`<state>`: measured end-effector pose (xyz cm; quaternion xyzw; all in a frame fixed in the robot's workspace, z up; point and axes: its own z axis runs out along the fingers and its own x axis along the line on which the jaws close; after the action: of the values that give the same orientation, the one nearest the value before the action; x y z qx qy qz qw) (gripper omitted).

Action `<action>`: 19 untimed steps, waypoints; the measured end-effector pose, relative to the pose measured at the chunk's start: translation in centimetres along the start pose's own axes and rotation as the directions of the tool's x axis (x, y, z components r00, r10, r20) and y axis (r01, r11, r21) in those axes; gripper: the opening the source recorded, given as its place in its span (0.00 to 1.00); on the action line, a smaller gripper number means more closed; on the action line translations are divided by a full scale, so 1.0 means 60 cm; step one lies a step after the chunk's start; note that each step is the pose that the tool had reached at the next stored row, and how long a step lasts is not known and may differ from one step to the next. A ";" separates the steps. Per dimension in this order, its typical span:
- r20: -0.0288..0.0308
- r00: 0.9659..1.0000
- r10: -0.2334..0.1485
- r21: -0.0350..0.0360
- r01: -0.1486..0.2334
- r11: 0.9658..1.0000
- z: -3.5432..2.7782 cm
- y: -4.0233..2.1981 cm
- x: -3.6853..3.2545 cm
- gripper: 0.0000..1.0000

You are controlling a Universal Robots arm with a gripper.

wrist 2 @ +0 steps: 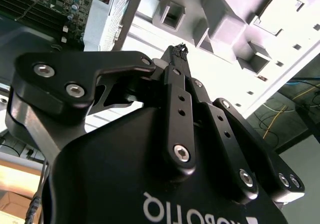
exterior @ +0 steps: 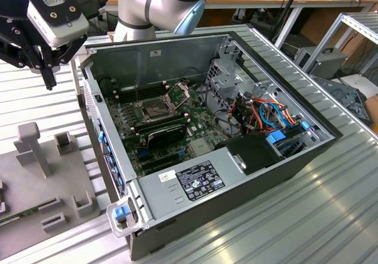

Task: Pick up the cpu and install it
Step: 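Reach for the cpu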

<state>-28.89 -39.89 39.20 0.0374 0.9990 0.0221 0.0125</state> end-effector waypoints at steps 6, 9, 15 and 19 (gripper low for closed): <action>0.000 1.000 0.000 0.000 0.000 1.000 0.000 0.000 0.006 0.11; 0.000 1.000 0.000 0.000 0.000 1.000 0.000 -0.001 0.008 0.11; 0.000 1.000 0.000 0.000 0.000 1.000 0.000 -0.001 0.014 0.11; 0.000 1.000 0.000 0.000 0.000 1.000 0.000 -0.001 0.019 0.11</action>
<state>-30.01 -39.88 39.17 0.0374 0.9990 0.0221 0.0125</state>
